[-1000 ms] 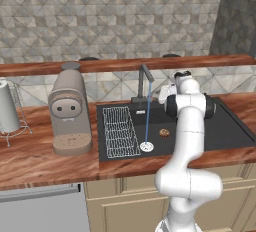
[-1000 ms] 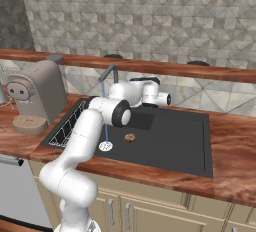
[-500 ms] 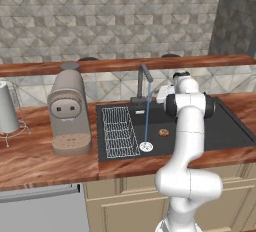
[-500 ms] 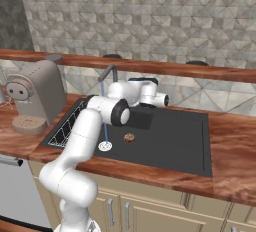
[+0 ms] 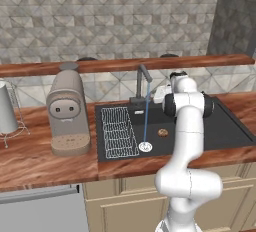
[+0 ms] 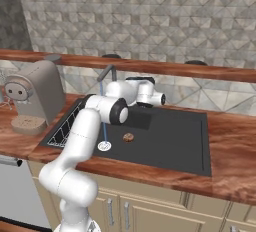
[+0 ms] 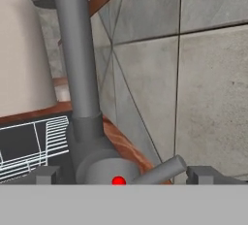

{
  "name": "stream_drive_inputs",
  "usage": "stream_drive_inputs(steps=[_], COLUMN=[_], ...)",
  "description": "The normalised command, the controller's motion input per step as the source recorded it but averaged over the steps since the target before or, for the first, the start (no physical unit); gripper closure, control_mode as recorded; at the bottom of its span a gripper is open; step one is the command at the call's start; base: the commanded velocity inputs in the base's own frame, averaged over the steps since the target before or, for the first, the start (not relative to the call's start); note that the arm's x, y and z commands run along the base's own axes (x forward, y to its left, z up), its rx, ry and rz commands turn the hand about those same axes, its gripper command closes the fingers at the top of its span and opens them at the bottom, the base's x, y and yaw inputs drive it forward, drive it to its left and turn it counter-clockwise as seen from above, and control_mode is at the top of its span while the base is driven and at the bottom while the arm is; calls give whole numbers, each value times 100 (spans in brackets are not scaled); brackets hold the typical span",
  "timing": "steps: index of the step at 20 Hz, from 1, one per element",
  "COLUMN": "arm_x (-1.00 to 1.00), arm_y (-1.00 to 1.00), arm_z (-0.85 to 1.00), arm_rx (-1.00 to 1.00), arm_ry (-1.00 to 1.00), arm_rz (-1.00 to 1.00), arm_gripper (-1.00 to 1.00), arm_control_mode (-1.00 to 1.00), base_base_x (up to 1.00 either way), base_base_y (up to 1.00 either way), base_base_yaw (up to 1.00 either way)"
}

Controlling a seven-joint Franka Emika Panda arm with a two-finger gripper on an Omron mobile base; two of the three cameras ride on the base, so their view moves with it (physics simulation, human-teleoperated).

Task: Turn on the sink faucet. Then move the mushroom from the counter to the sink. Turn off the sink. Move the vegetable from the sink to the pot next to the stove. Finally move the pot to the rear left burner.

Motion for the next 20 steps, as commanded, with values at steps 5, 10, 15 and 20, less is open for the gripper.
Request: stream_drive_inputs(steps=[5,10,15,20], arm_x=[1,0,0,-2], arm_y=[73,85,94,97], arm_z=[0,0,0,0], arm_rx=[0,0,0,0], arm_ry=[0,0,0,0], arm_rz=[13,14,14,15], arm_gripper=[-100,-100,-100,-100], arm_control_mode=[-100,-100,-100,-100], base_base_x=[0,0,0,0], base_base_y=[0,0,0,0], base_base_yaw=[0,0,0,0])
